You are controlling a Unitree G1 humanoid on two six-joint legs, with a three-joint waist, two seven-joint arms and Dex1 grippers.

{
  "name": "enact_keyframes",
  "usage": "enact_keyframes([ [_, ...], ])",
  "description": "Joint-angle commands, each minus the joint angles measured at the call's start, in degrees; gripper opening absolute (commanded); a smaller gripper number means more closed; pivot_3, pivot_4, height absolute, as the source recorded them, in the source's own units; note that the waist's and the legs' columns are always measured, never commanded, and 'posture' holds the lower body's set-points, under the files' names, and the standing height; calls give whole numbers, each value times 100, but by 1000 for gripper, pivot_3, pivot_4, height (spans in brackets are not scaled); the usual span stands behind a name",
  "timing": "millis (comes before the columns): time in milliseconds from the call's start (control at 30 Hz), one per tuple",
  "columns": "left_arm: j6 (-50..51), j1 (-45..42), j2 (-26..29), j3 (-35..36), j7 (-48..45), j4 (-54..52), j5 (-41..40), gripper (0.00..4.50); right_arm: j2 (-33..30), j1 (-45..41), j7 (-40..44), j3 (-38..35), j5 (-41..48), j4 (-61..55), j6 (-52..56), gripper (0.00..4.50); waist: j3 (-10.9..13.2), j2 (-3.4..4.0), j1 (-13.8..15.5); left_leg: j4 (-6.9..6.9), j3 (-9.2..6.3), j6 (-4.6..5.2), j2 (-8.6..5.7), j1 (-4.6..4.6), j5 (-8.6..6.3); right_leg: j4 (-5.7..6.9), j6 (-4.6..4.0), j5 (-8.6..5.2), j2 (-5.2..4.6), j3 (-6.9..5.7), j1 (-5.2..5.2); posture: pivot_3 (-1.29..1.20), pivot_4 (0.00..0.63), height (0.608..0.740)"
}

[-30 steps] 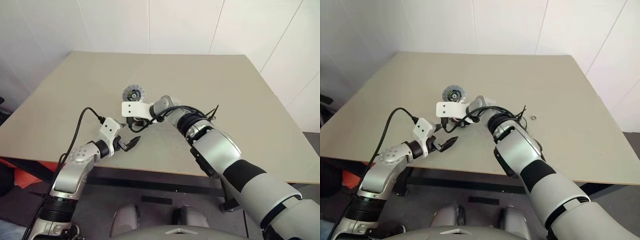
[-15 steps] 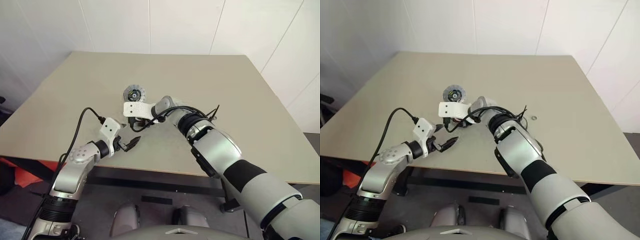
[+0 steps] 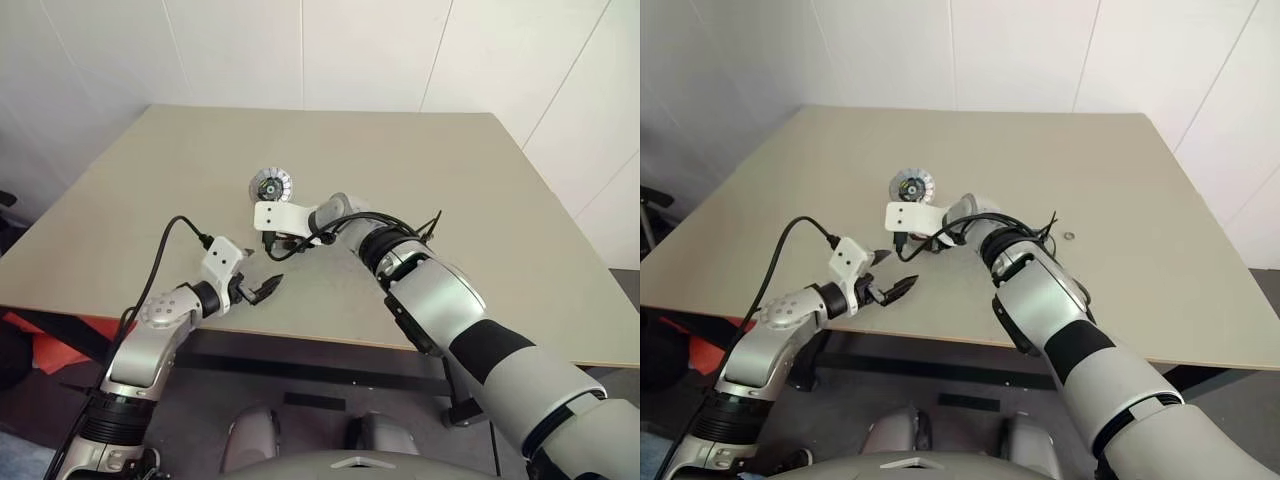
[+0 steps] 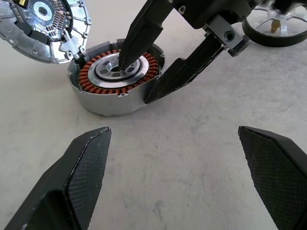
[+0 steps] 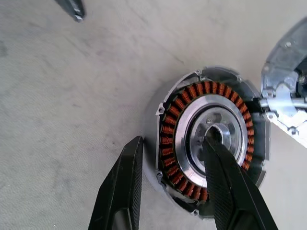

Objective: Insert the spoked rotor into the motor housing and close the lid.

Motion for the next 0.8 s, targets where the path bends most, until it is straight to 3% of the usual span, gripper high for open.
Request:
enact_keyframes([
  [33, -32, -32, 13, 4, 11, -186, -2, 4500, -131, -38, -199, -56, -17, -13, 120, 2131, 1, 2, -6, 0, 0, 0, 0, 0, 0, 0, 0, 0, 0, 0, -1, 0, 0, 740],
  [67, -34, -34, 19, 3, 14, -183, -5, 4500, -134, -31, -189, -52, -25, -13, 120, 2131, 2, 2, -8, 0, 0, -1, 0, 0, 1, 0, 0, 0, 0, 0, -3, 0, 0, 740],
  [333, -61, -80, 36, 8, 8, -126, 2, 4500, -155, -6, -62, 26, -96, -24, -17, 23, 4, 6, -16, -1, 0, -3, 0, 16, 2, 3, 0, 0, 0, 2, 13, 0, 0, 740],
  [667, -101, -123, 3, -9, 20, -52, 17, 4500, -173, -26, -53, -99, 4, -31, 44, 23, 6, 8, -18, -2, 0, -4, 0, 17, 2, 3, 0, 0, 0, 2, 11, 0, 0, 740],
  [800, -109, -119, -45, -32, 59, -16, 38, 4500, -60, -172, 349, -845, 760, -102, 326, 23, 6, 9, -16, -2, 0, -4, 0, 16, 2, 3, 0, 0, 0, 2, 11, 0, 0, 740],
])
